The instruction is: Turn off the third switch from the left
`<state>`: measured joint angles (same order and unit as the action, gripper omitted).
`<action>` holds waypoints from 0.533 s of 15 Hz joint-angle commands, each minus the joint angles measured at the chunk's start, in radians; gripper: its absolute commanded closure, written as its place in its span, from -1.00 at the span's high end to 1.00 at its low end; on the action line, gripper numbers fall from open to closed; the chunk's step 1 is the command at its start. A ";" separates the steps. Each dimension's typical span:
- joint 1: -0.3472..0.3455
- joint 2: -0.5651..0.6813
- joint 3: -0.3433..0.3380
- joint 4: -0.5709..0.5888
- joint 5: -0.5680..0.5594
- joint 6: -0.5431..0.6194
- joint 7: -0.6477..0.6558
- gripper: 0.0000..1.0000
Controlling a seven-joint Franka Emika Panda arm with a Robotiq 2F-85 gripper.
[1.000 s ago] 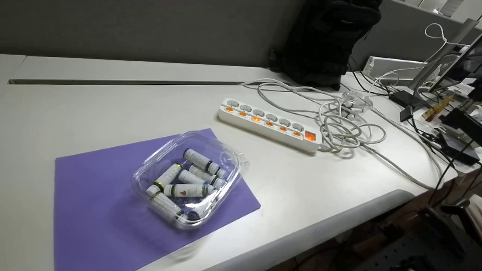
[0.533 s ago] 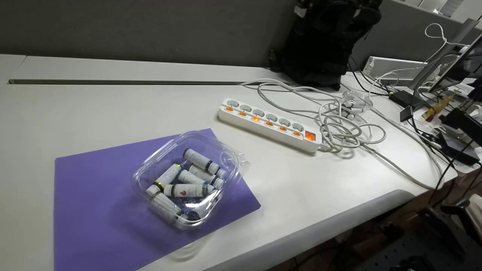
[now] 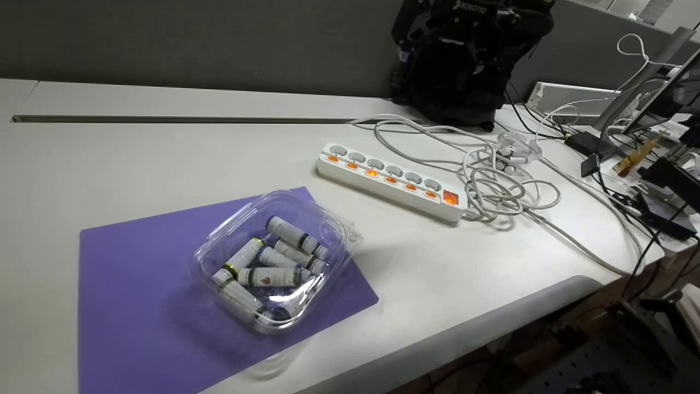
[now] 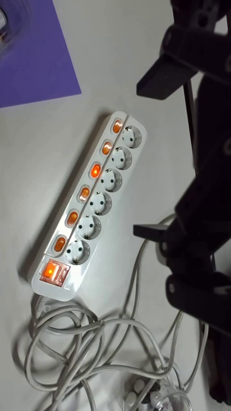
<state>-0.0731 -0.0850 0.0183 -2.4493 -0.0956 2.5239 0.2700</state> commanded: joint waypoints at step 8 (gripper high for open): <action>0.005 0.128 -0.022 0.064 -0.022 0.002 0.060 0.46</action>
<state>-0.0727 -0.0420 0.0124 -2.4429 -0.1011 2.5233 0.2793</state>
